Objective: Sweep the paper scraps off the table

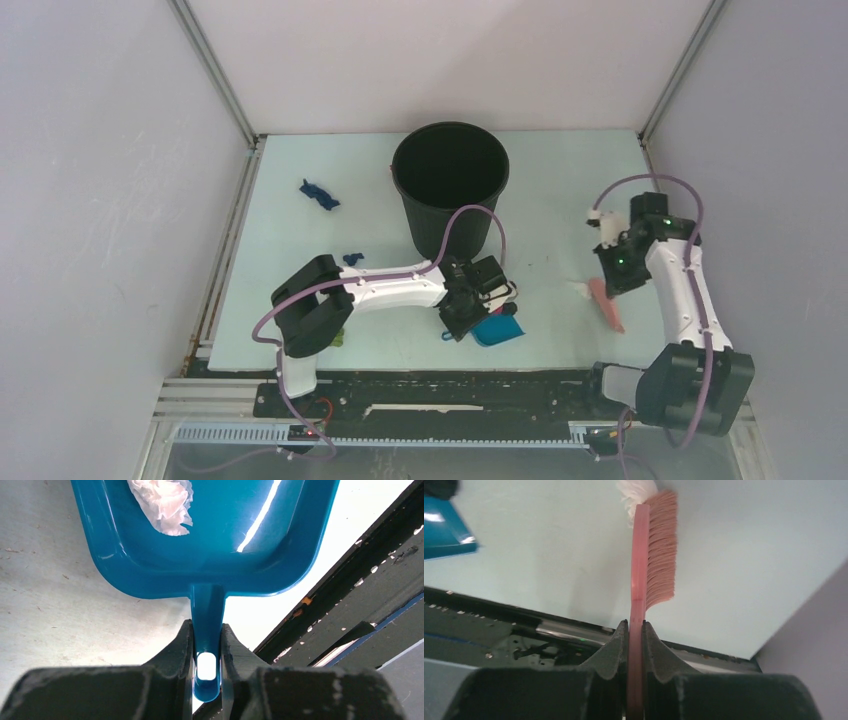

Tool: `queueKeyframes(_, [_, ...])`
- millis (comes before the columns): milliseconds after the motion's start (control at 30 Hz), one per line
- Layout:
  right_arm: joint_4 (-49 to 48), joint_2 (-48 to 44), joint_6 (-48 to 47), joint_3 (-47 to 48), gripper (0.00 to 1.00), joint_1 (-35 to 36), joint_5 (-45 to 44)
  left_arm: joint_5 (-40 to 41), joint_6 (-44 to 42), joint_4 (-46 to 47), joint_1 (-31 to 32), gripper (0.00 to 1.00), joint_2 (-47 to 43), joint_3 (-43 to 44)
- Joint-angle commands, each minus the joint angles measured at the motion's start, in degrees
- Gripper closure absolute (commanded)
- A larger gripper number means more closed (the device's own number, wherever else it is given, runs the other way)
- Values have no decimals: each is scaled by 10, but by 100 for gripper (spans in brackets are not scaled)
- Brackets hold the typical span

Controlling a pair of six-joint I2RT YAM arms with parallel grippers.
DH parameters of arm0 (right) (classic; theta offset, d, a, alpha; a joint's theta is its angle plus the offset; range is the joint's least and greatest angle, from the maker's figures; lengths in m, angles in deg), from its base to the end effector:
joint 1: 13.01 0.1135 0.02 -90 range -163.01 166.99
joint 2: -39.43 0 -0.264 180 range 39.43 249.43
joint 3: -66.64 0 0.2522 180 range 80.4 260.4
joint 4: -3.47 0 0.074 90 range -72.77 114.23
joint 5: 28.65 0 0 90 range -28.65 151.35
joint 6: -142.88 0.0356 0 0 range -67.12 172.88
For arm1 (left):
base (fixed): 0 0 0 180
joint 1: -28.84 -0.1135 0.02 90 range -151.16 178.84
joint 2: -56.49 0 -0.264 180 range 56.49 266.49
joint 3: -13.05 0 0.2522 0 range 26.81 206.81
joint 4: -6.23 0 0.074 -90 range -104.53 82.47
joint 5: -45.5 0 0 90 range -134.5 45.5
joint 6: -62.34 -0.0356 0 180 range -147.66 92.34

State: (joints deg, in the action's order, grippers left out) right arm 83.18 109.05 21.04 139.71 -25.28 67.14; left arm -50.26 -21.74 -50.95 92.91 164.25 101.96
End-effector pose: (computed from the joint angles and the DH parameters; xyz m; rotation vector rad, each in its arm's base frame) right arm 0.2019 -0.0402 0.2699 -0.5071 2.8368 0.0047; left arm 0.1567 -0.3304 0.1773 1.4648 2.5966 -0.3323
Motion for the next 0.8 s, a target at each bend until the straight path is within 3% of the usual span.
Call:
queueKeyframes(0, [45,25,84,-1,100,81,94,-6,-15,-16,-5,100,5,22])
queueKeyframes(333, [71,63,134,40,100,221,120,-31,-8,-5,-11,100,14,28])
queueKeyframes(600, [145,32,113,138,100,201,84,-32,1,-27,-12,100,0,27])
queueKeyframes(767, [116,50,100,149,100,174,26,-43,4,-34,-18,100,-15,20])
